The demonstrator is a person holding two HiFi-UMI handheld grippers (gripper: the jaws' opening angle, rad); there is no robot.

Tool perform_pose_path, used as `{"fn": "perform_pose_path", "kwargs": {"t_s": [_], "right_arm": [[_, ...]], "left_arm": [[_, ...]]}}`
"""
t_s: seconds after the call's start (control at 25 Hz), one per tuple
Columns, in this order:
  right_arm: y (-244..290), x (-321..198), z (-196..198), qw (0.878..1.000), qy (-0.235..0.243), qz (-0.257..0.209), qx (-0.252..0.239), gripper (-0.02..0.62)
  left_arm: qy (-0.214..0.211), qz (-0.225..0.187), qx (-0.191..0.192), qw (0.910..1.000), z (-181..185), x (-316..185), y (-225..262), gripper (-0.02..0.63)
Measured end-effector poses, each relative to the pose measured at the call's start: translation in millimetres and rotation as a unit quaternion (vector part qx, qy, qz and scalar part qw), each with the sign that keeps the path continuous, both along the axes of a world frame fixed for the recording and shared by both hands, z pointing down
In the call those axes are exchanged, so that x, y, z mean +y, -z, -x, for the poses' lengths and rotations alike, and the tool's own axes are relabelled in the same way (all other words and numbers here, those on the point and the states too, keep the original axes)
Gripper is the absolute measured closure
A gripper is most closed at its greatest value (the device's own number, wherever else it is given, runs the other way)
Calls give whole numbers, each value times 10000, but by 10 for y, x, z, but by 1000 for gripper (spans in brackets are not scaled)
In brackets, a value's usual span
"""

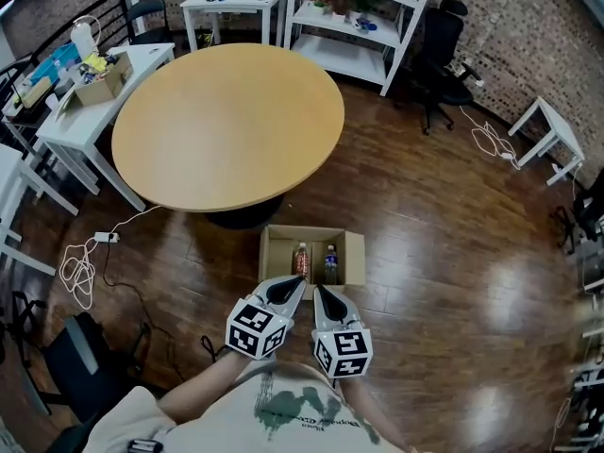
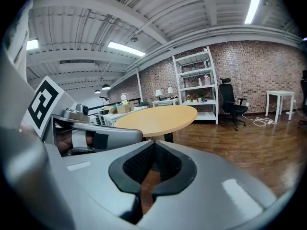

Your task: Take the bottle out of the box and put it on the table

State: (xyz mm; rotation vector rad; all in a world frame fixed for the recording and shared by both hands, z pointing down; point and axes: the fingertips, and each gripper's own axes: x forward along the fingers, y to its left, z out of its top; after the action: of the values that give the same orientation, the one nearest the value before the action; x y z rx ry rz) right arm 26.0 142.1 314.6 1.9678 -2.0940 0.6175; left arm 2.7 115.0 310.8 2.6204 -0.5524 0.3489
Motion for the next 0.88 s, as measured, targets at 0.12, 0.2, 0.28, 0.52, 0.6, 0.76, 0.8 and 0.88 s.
{"fn": "perform_pose_path", "kwargs": {"t_s": [0.12,0.2,0.28,0.52,0.6,0.76,0.8,0.88], "right_arm": [[-18,-264,36,10000,-55,76,-13,595],[-38,-406,64,9999,-76,137,5,595],[-41,-543,82,9999,-74,128,2,595],[-83,-810,82,9995,-169,267,7,595],[-115,-864,59,9992,-163,358,23,595],[-151,-1013,-80,9988,-189,450,86,595],[-160,-1043,-119,9987,-214,462,67,595],[-186,-1095,-180,9985,-209,502,39,595]], "left_arm": [[-69,40,46,10000,14,-278,2,632],[-142,85,75,9998,19,-429,-12,632],[-210,127,106,9996,15,-566,-40,632],[-380,281,149,9988,-18,-859,-129,632],[-382,308,166,9987,-33,-929,-143,632],[-326,369,196,9986,-86,-1072,-177,632],[-315,388,184,9986,-98,-1093,-198,632],[-268,430,145,9986,-119,-1131,-244,632]]}}
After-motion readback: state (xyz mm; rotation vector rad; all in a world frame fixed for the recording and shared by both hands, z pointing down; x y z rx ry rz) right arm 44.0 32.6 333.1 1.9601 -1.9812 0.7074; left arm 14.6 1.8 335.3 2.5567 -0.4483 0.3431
